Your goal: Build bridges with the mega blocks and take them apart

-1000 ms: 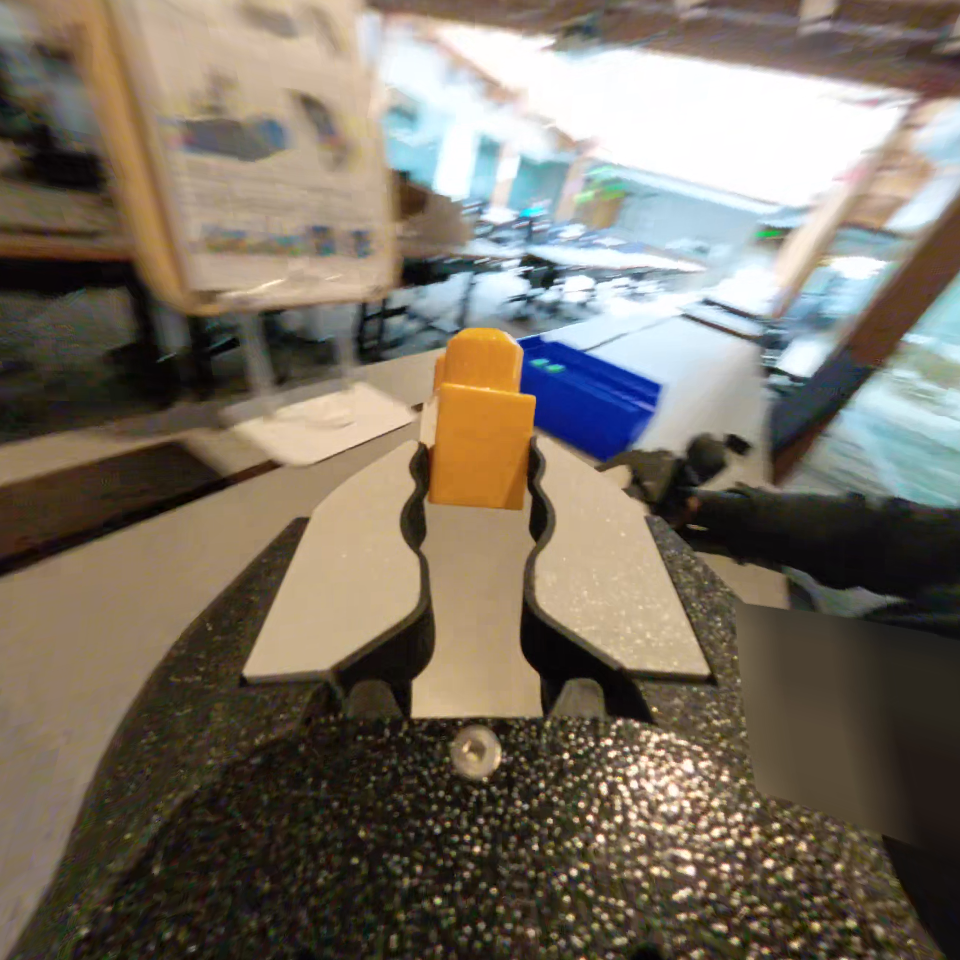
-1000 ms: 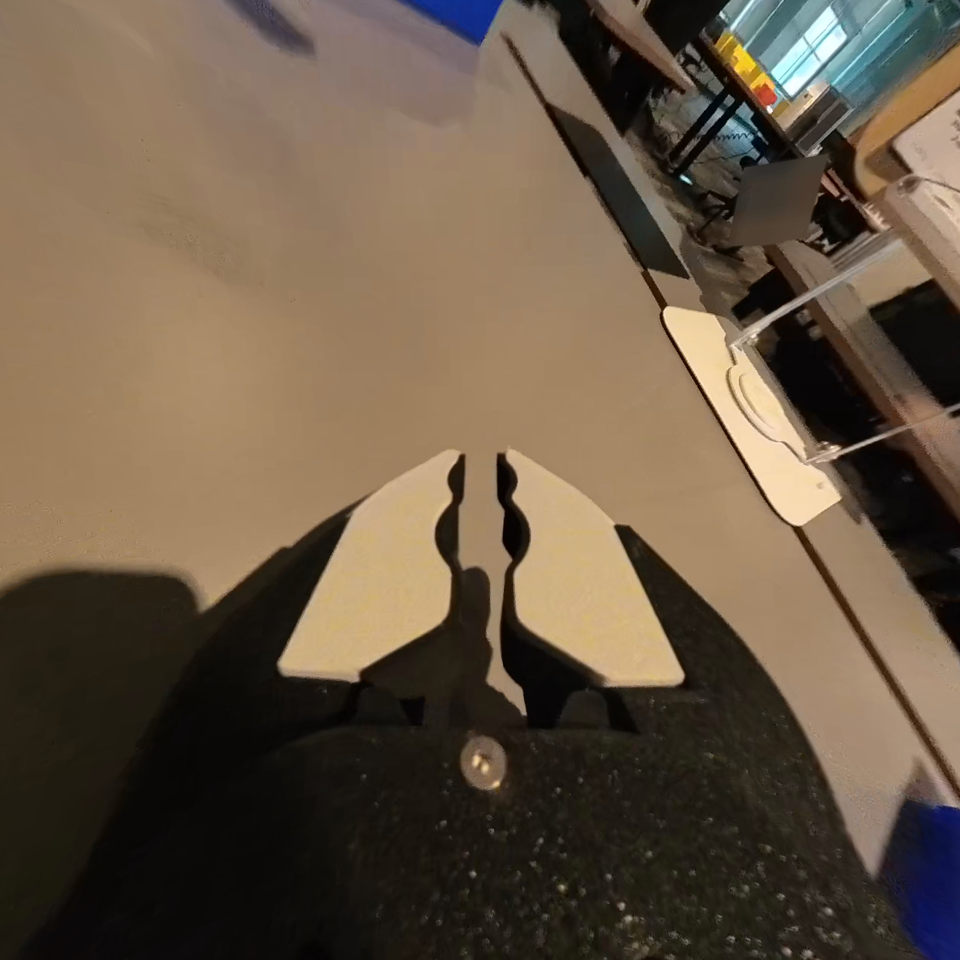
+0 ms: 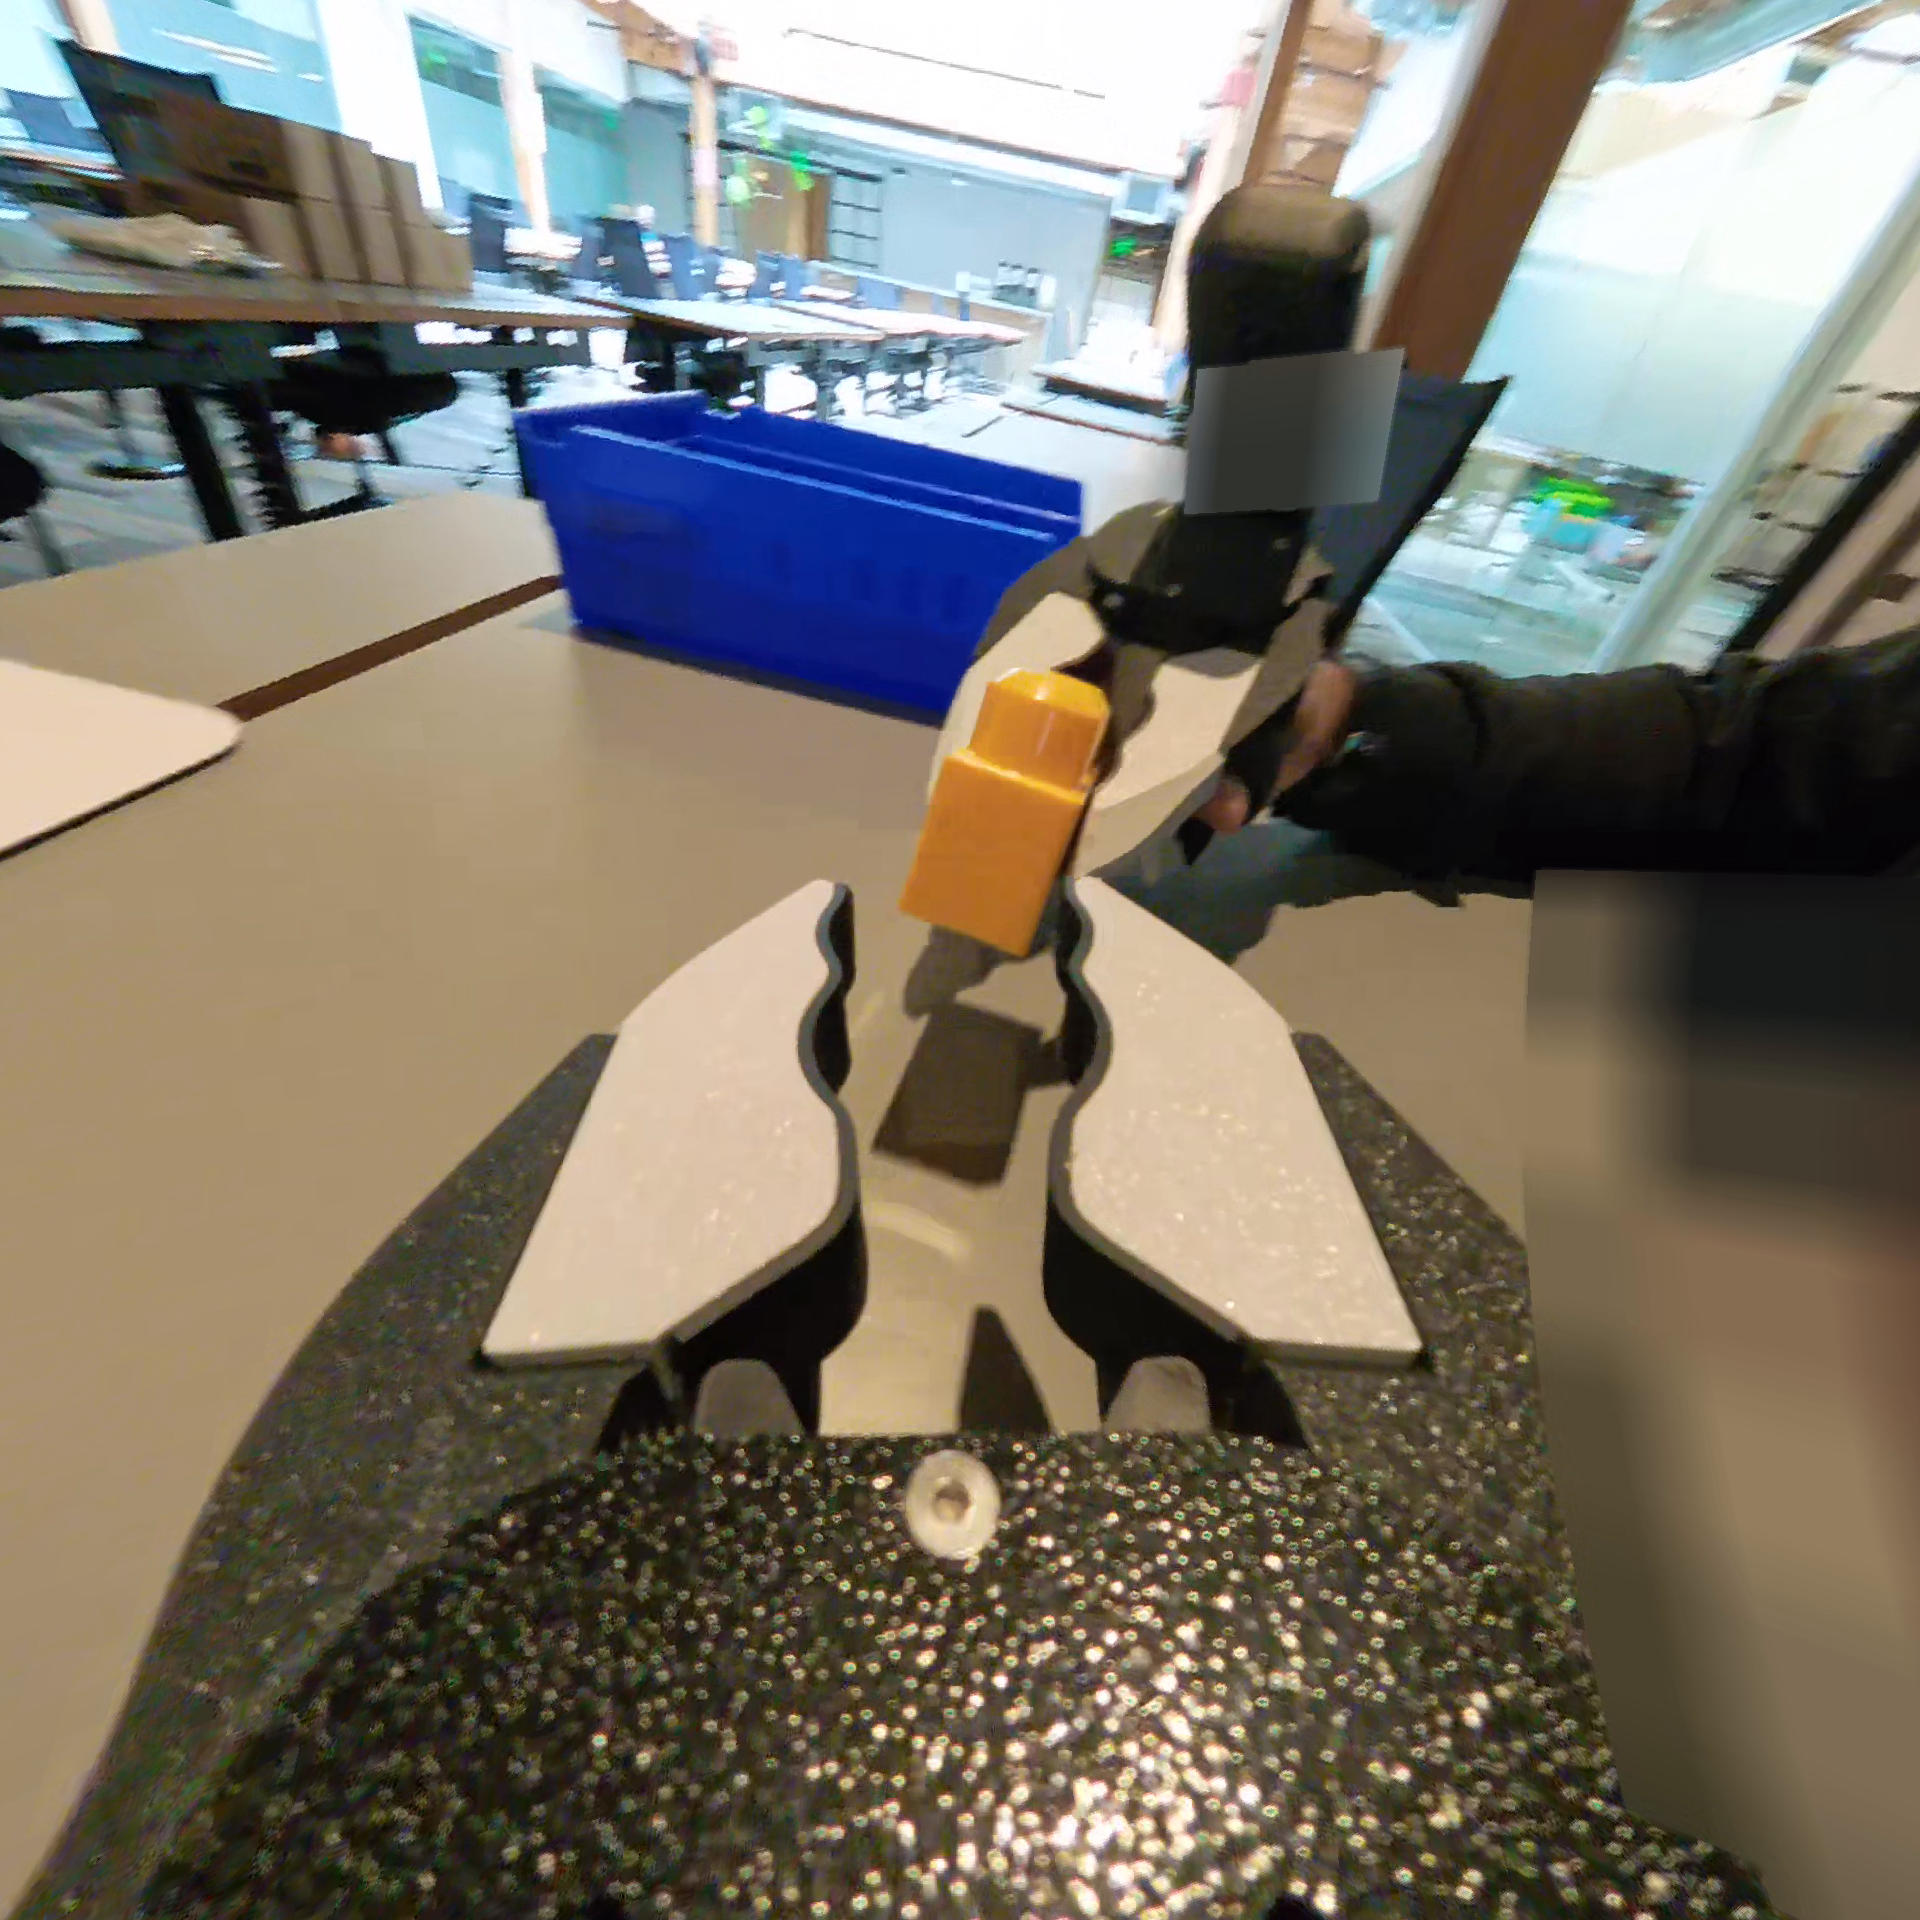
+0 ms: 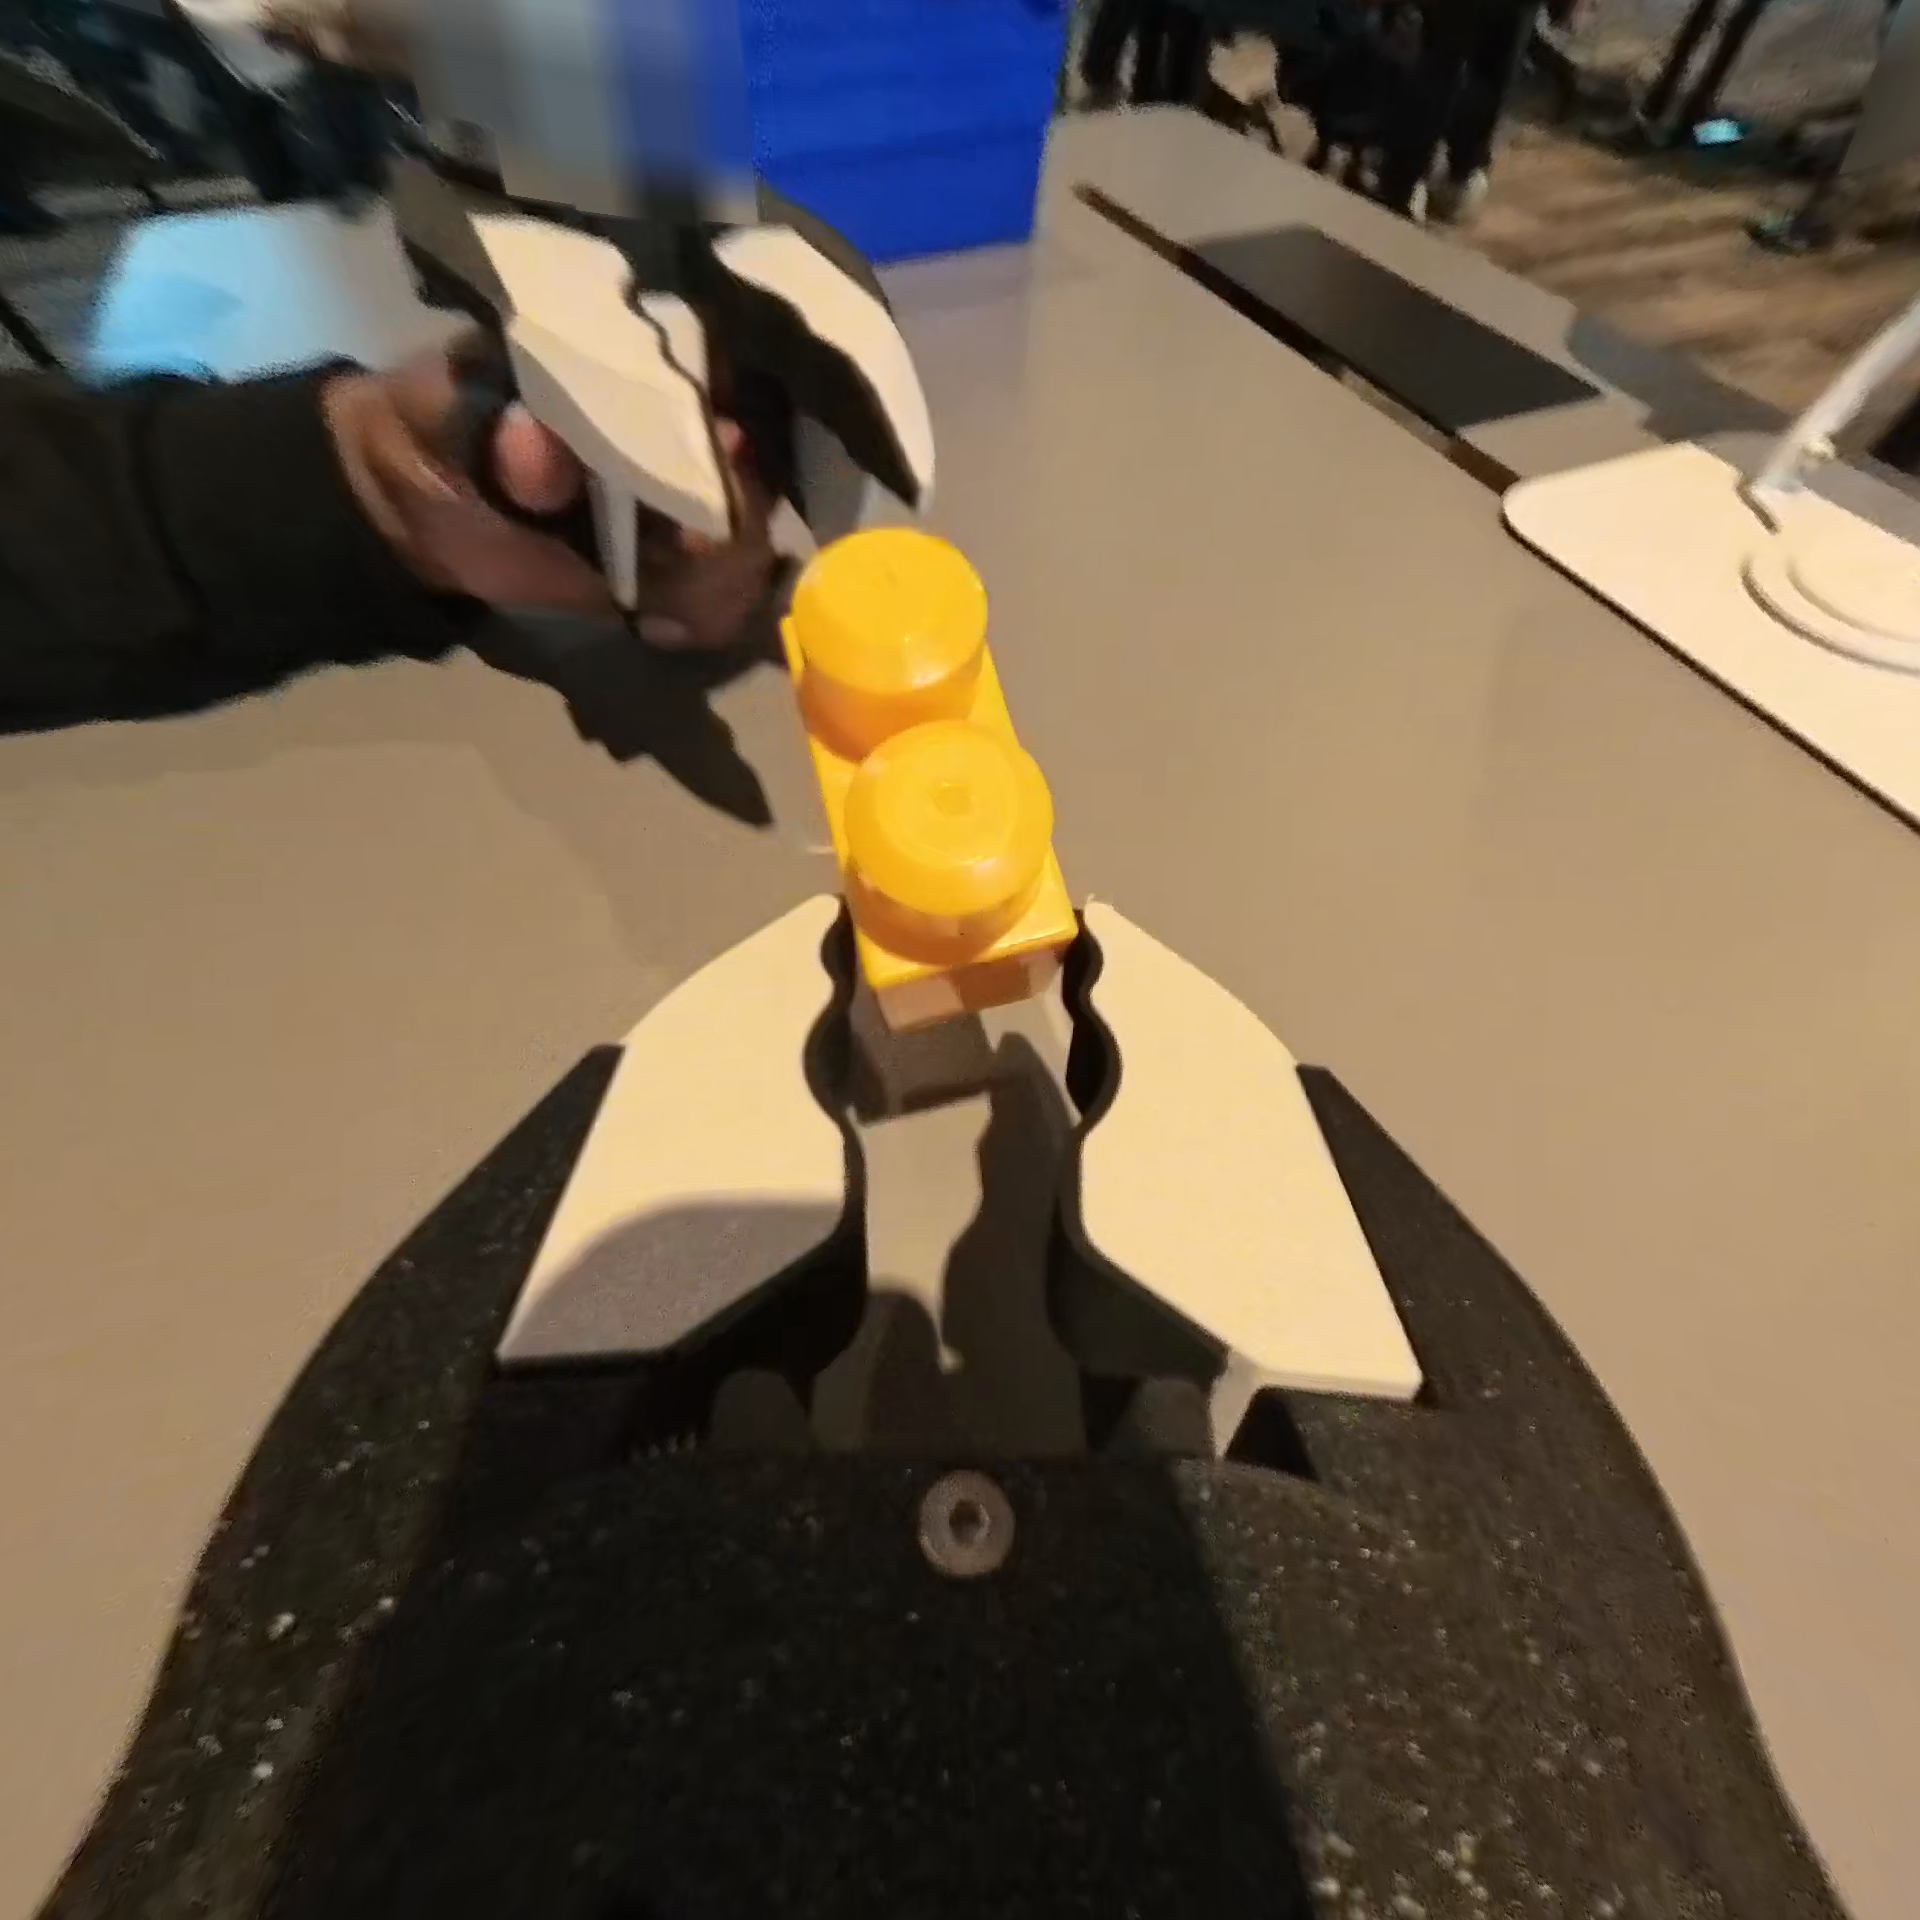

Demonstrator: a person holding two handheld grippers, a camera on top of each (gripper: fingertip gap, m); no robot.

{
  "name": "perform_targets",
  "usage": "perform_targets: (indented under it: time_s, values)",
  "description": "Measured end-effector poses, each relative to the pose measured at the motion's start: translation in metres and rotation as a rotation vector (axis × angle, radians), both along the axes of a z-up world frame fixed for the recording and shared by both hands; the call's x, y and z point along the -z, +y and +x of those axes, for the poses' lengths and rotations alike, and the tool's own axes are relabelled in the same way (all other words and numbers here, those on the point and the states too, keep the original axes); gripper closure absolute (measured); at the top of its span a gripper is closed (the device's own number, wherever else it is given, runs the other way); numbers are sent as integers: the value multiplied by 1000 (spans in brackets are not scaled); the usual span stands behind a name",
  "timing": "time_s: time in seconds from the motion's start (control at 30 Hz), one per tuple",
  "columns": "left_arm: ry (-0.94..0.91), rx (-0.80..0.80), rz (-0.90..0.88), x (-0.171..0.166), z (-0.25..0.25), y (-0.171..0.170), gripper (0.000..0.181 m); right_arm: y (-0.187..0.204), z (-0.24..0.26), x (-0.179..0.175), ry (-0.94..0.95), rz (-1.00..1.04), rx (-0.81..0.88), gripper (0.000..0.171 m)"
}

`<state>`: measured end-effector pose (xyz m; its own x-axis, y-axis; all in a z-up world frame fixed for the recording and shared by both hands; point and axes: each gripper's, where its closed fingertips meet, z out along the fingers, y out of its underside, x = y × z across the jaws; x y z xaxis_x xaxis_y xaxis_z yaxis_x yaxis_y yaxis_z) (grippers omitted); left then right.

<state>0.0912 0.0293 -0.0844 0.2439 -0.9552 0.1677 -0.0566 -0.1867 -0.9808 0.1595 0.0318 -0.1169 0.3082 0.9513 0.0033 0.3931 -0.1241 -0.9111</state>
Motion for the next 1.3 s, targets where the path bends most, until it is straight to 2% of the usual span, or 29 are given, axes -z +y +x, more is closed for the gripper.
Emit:
perform_targets:
  time_s: [0.13, 0.33, 0.67, 0.83, 0.93, 1.13, 1.3]
  values:
    - [94, -99, -3, 13, -12, 15, 145, 9, 15, 19, -139, -41, 65, 133]
    - [176, -110, 8, 23, -8, 15, 146, 10, 24, 59, -320, -87, 64, 132]
    - [223, -122, 32, 28, -5, 12, 147, 13, 25, 64, -363, -76, 95, 131]
    - [219, -143, 44, 24, -9, 12, 148, 7, 26, 59, -320, -117, 62, 98]
    - [204, -164, 75, 13, -13, 11, 148, 4, 29, 43, -216, -127, 59, 84]
    - [236, -286, 230, -26, -40, -1, 148, -7, 44, -5, 46, -13, 79, 83]
    - [317, -550, 305, -70, -110, -14, 148, -17, 52, 6, 39, -3, 78, 87]
